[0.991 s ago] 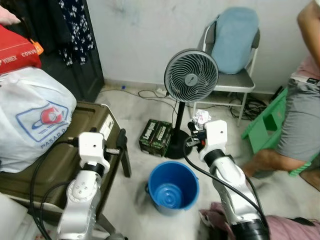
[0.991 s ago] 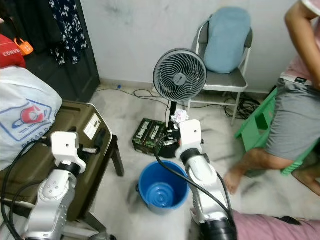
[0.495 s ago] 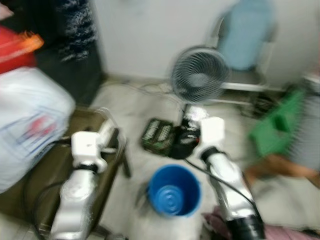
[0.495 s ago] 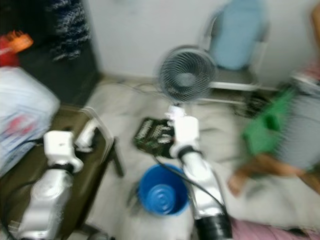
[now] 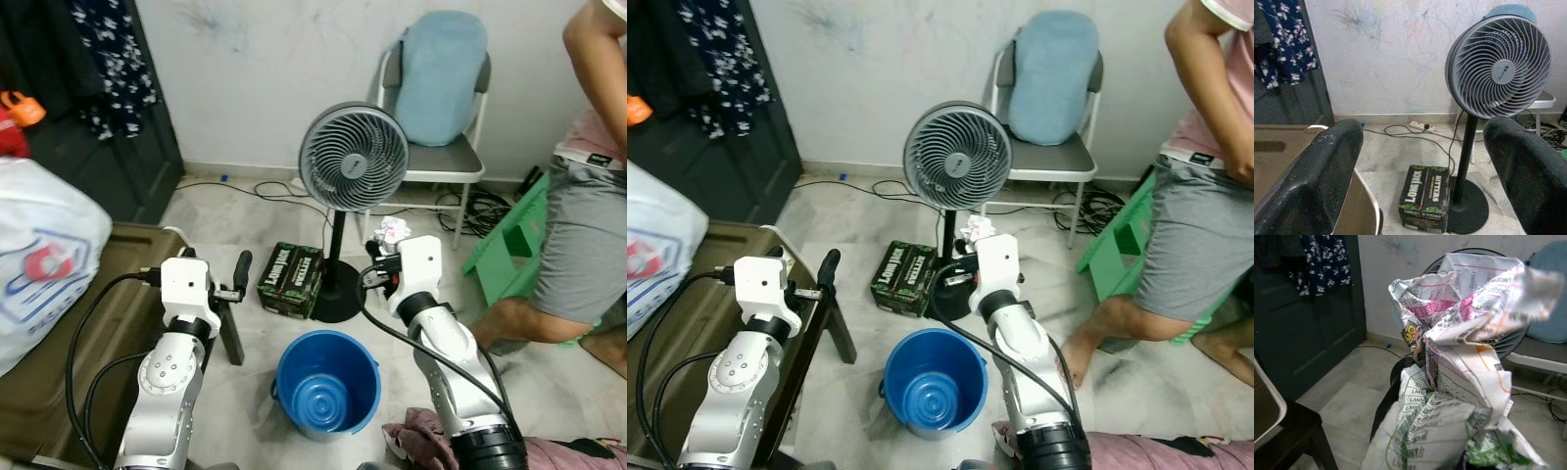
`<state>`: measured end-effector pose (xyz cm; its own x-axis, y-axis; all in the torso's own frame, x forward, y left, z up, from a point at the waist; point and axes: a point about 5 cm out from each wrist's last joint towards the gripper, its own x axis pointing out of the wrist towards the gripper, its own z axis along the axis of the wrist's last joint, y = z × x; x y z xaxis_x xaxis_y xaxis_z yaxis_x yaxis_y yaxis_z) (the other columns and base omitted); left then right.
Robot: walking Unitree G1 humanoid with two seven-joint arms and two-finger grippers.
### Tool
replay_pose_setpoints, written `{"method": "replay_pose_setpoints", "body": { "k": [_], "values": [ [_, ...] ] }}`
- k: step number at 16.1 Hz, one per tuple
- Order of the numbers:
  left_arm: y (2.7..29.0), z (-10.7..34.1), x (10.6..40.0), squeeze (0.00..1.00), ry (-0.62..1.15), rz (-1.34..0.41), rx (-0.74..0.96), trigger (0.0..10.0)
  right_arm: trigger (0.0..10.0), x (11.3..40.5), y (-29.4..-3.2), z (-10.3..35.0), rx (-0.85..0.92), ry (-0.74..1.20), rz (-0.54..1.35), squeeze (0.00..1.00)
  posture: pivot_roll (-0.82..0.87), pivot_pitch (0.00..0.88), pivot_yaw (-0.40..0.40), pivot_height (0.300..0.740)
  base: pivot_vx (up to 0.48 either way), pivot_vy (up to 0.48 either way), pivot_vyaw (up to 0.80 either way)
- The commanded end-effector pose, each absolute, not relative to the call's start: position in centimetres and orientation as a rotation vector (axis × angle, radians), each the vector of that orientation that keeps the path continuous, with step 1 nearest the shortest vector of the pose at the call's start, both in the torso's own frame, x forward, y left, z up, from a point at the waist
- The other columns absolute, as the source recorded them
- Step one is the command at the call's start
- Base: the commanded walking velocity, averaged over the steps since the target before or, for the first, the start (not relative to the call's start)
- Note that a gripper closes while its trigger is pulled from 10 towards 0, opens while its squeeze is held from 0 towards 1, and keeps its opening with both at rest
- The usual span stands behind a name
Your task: Clean up the room
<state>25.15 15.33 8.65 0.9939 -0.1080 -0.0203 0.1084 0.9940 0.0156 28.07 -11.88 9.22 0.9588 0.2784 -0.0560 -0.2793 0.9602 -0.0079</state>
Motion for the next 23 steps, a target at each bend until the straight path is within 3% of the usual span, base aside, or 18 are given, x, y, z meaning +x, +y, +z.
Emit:
{"method": "replay_pose_setpoints", "body": {
  "k": [1, 6, 20, 23],
  "values": [
    [15.5, 8.7, 25.3, 0.0, 0.027, -0.103, 0.028, 10.0, 10.0, 28.3, -12.1, 9.3, -0.022, 0.054, 0.271, 0.0, -0.05, 0.0, -0.017, 0.74, 0.0, 0.0, -0.66],
    [15.6, 8.6, 25.1, 0.0, 0.035, -0.103, 0.033, 10.0, 10.0, 28.2, -11.9, 9.1, -0.02, 0.064, 0.276, 0.0, -0.04, 0.0, -0.024, 0.74, 0.0, 0.0, -0.74],
    [16.3, 7.7, 24.0, 0.0, 0.085, -0.141, 0.063, 10.0, 10.0, 29.0, -11.3, 7.6, -0.027, 0.122, 0.257, 0.0, 0.01, 0.0, -0.016, 0.74, 0.0, 0.0, 0.0],
    [17.9, 7.4, 22.0, 0.0, 0.113, -0.206, 0.05, 10.0, 10.0, 28.9, -10.2, 7.3, -0.007, 0.13, 0.245, 0.0, 0.02, 0.0, 0.003, 0.74, 0.0, 0.0, 0.0]
  ]
}}
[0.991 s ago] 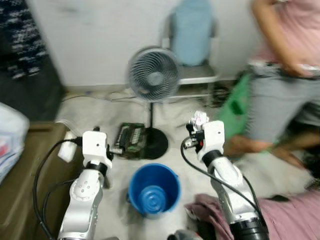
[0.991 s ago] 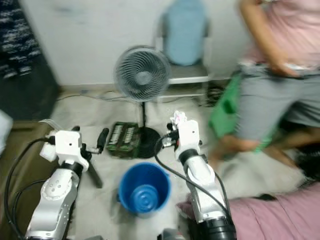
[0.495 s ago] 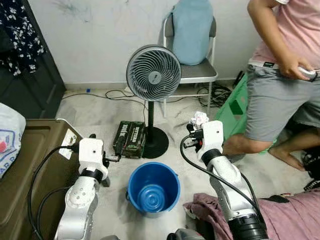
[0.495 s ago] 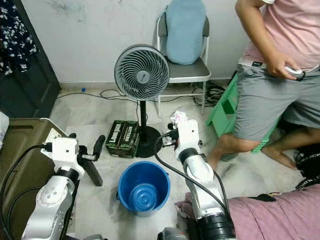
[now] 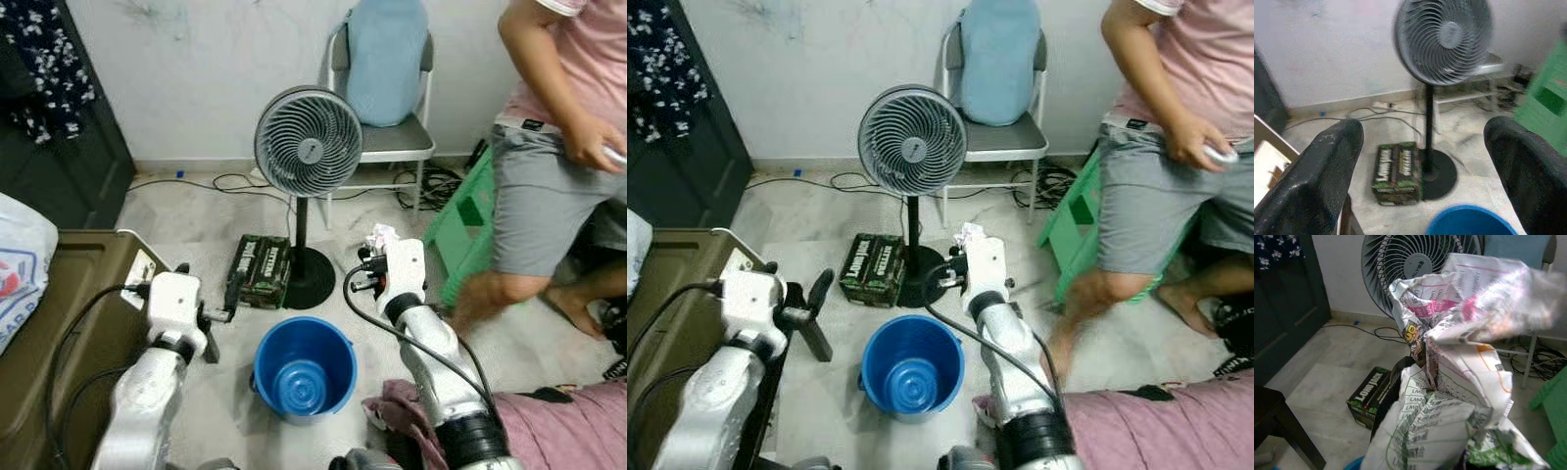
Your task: Clean up the room
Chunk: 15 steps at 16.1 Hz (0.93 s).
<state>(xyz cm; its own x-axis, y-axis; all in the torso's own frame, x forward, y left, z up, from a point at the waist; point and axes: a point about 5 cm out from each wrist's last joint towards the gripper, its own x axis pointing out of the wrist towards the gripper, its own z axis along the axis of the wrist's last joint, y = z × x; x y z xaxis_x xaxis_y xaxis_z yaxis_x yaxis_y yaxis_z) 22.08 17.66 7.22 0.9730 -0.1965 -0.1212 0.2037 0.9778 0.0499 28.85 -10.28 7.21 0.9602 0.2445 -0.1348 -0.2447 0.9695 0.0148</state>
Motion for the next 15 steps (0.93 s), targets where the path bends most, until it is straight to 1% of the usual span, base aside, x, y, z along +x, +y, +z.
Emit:
{"method": "replay_pose_setpoints", "body": {
  "k": [1, 2, 3, 4, 7, 8, 9, 11, 13, 15],
  "values": [
    [18.2, 7.2, 21.5, 0.0, 0.125, -0.221, 0.052, 10.0, 10.0, 28.8, -10.0, 7.2, -0.004, 0.136, 0.242, 0.0, 0.02, 0.0, 0.003, 0.74, 0.0, 0.0, 0.0],
    [18.4, 7.2, 21.0, 0.0, 0.135, -0.248, 0.069, 10.0, 10.0, 28.7, -9.7, 6.9, -0.004, 0.147, 0.243, 0.0, 0.04, 0.007, 0.008, 0.74, 0.0, 0.0, 0.0],
    [18.5, 7.6, 20.1, 0.0, 0.141, -0.322, 0.106, 10.0, 10.0, 28.4, -9.2, 6.1, -0.007, 0.185, 0.236, 0.0, 0.08, 0.045, 0.016, 0.74, 0.0, 0.0, 0.0],
    [18.5, 8.0, 19.5, 0.0, 0.149, -0.401, 0.147, 10.0, 10.0, 28.6, -8.7, 5.0, -0.012, 0.251, 0.232, 0.0, 0.11, 0.065, 0.026, 0.74, 0.0, 0.0, 0.0],
    [20.5, 9.1, 17.1, 0.0, 0.192, -0.403, 0.188, 10.0, 10.0, 28.9, -7.6, 3.6, -0.088, 0.321, 0.273, 0.0, 0.18, 0.126, 0.063, 0.74, 0.0, 0.0, 0.0],
    [20.6, 9.2, 16.9, 0.0, 0.193, -0.405, 0.19, 10.0, 10.0, 28.9, -7.5, 3.6, -0.088, 0.324, 0.277, 0.0, 0.18, 0.126, 0.063, 0.74, 0.0, 0.0, 0.0],
    [20.6, 9.9, 16.3, 0.0, 0.193, -0.452, 0.216, 10.0, 10.0, 29.1, -6.8, 3.4, -0.103, 0.334, 0.302, 0.0, 0.2, 0.154, 0.079, 0.74, 0.0, 0.0, 0.0],
    [20.5, 10.9, 16.0, 0.0, 0.197, -0.502, 0.243, 10.0, 10.0, 29.5, -6.0, 3.0, -0.137, 0.347, 0.327, 0.0, 0.22, 0.174, 0.093, 0.74, 0.0, 0.0, 0.0],
    [20.9, 12.0, 15.5, 0.0, 0.203, -0.515, 0.264, 10.0, 10.0, 30.0, -5.0, 3.0, -0.148, 0.355, 0.341, 0.0, 0.26, 0.201, 0.123, 0.74, 0.0, 0.0, 0.0],
    [21.3, 12.6, 14.9, 0.0, 0.224, -0.529, 0.287, 10.0, 10.0, 30.5, -4.9, 3.2, -0.128, 0.362, 0.307, 0.0, 0.28, 0.209, 0.144, 0.74, 0.0, 0.0, 0.0]
  ]
}}
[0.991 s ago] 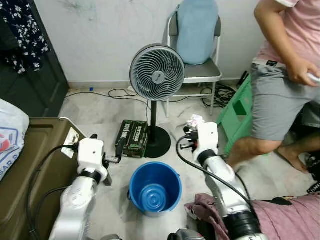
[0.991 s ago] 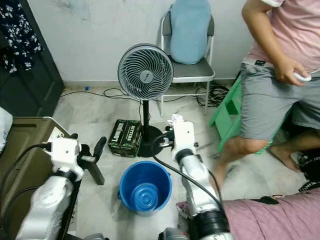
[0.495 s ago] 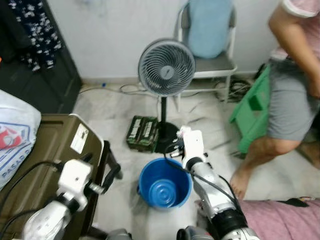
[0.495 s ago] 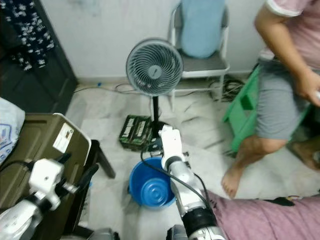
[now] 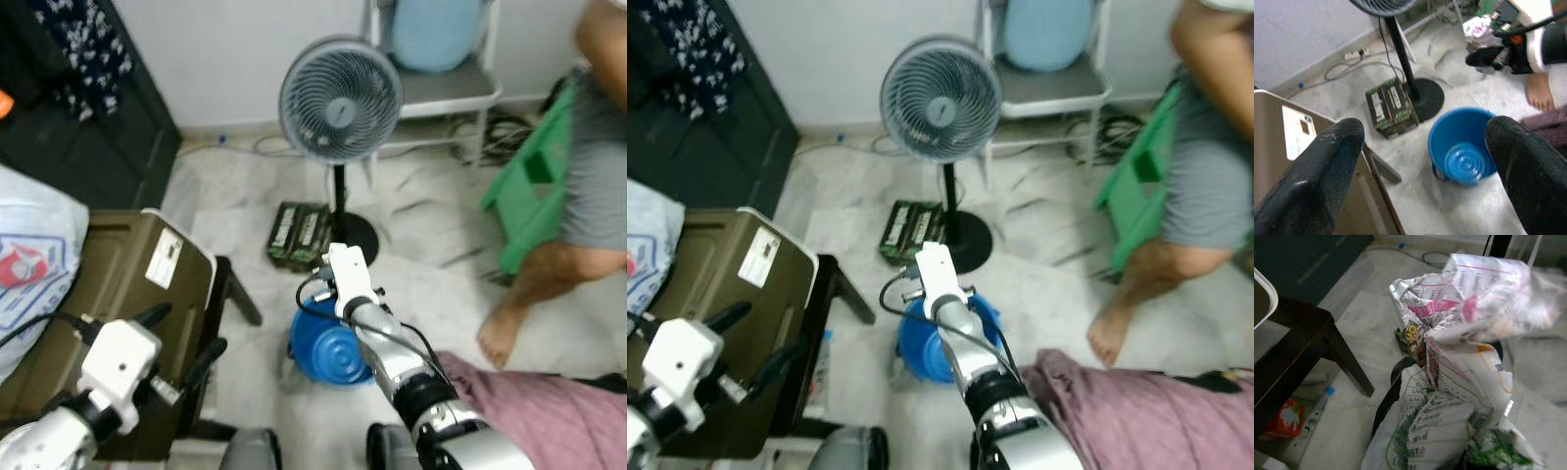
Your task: Clean up the room
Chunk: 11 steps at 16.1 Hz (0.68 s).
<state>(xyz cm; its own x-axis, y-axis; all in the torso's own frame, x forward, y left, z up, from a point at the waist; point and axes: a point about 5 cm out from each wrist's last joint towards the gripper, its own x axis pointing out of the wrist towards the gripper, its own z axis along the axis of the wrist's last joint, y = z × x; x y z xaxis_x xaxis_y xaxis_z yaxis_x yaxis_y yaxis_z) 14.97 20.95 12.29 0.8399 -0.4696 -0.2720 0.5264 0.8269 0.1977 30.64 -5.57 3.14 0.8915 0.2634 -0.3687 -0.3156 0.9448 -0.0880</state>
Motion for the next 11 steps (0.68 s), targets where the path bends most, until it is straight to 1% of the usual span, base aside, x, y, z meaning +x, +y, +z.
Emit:
{"method": "replay_pose_setpoints", "body": {
  "k": [1, 3, 5, 8, 11],
  "values": [
    [21.6, 12.9, 14.5, 0.0, 0.239, -0.522, 0.294, 10.0, 10.0, 30.4, -4.5, 2.9, -0.119, 0.381, 0.298, 0.0, 0.3, 0.226, 0.167, 0.74, 0.0, 0.0, 0.0],
    [21.9, 13.2, 14.0, 0.0, 0.261, -0.522, 0.298, 10.0, 10.0, 30.2, -4.1, 2.5, -0.125, 0.403, 0.299, 0.0, 0.31, 0.246, 0.184, 0.74, 0.0, 0.0, 0.0],
    [22.2, 13.6, 13.0, 0.0, 0.306, -0.543, 0.308, 10.0, 10.0, 30.2, -4.0, 2.0, -0.153, 0.436, 0.285, 0.0, 0.34, 0.262, 0.201, 0.74, 0.0, 0.0, 0.0],
    [23.0, 14.4, 12.6, 0.0, 0.329, -0.538, 0.33, 10.0, 10.0, 29.5, -4.5, 0.8, -0.146, 0.548, 0.192, 0.0, 0.36, 0.264, 0.217, 0.74, 0.0, 0.0, 0.0],
    [23.0, 14.5, 12.7, 0.0, 0.332, -0.54, 0.332, 10.0, 10.0, 28.9, -5.3, -0.1, -0.168, 0.579, 0.108, 0.0, 0.36, 0.262, 0.221, 0.74, 0.0, 0.0, 0.0]
  ]
}}
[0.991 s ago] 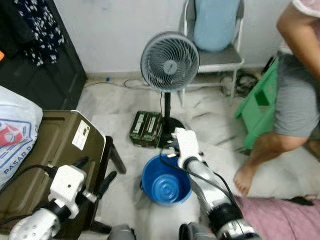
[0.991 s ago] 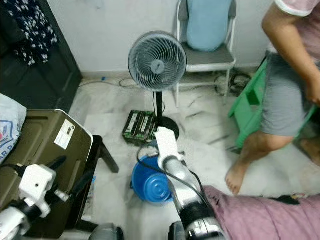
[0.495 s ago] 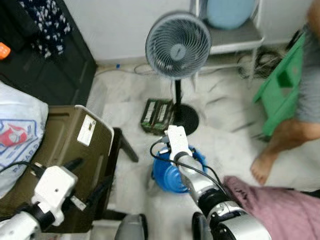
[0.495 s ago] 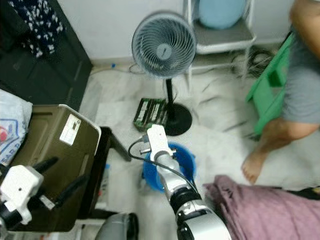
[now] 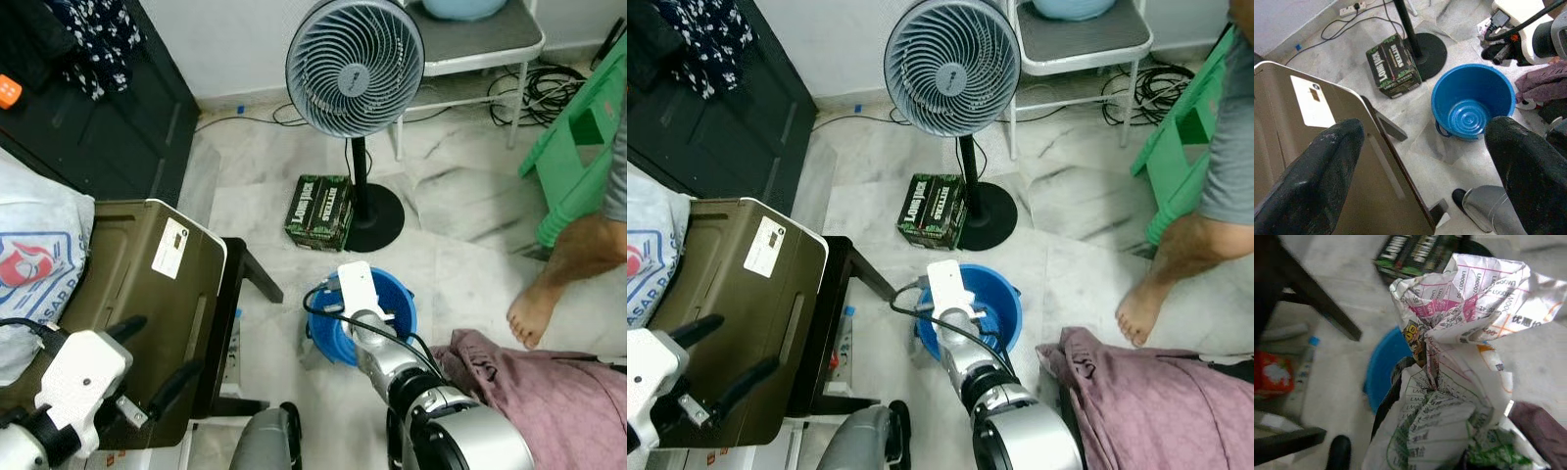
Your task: Clean up the room
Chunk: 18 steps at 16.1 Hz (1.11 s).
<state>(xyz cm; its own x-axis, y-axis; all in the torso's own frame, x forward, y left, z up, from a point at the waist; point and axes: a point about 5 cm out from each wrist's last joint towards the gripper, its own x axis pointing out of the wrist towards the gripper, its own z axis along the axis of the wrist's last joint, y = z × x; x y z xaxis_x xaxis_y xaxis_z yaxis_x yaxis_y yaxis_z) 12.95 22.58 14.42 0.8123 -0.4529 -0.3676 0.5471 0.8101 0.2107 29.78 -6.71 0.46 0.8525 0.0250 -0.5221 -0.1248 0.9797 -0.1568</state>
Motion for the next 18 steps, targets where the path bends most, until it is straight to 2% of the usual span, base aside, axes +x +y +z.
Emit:
{"method": "replay_pose_setpoints", "body": {
  "k": [1, 4, 11, 18],
  "values": [
    [22.9, 14.6, 12.7, 0.0, 0.335, -0.544, 0.33, 10.0, 10.0, 29.2, -5.9, 0.1, -0.168, 0.551, 0.063, 0.0, 0.36, 0.261, 0.223, 0.74, 0.0, 0.0, 0.0],
    [22.9, 14.4, 12.6, 0.0, 0.346, -0.552, 0.326, 10.0, 10.0, 29.9, -6.2, 1.0, -0.123, 0.486, 0.052, 0.0, 0.35, 0.257, 0.225, 0.74, 0.0, 0.0, 0.0],
    [23.1, 14.3, 12.9, 0.0, 0.352, -0.556, 0.333, 10.0, 10.0, 33.1, -3.1, 6.0, -0.031, 0.325, 0.09, 0.0, 0.35, 0.249, 0.231, 0.74, 0.0, 0.0, 0.0],
    [23.7, 15.1, 12.0, 0.0, 0.383, -0.562, 0.356, 10.0, 10.0, 33.4, -1.5, 7.1, 0.012, 0.328, 0.09, 0.0, 0.4, 0.303, 0.277, 0.74, 0.0, 0.0, 0.0]
  ]
}}
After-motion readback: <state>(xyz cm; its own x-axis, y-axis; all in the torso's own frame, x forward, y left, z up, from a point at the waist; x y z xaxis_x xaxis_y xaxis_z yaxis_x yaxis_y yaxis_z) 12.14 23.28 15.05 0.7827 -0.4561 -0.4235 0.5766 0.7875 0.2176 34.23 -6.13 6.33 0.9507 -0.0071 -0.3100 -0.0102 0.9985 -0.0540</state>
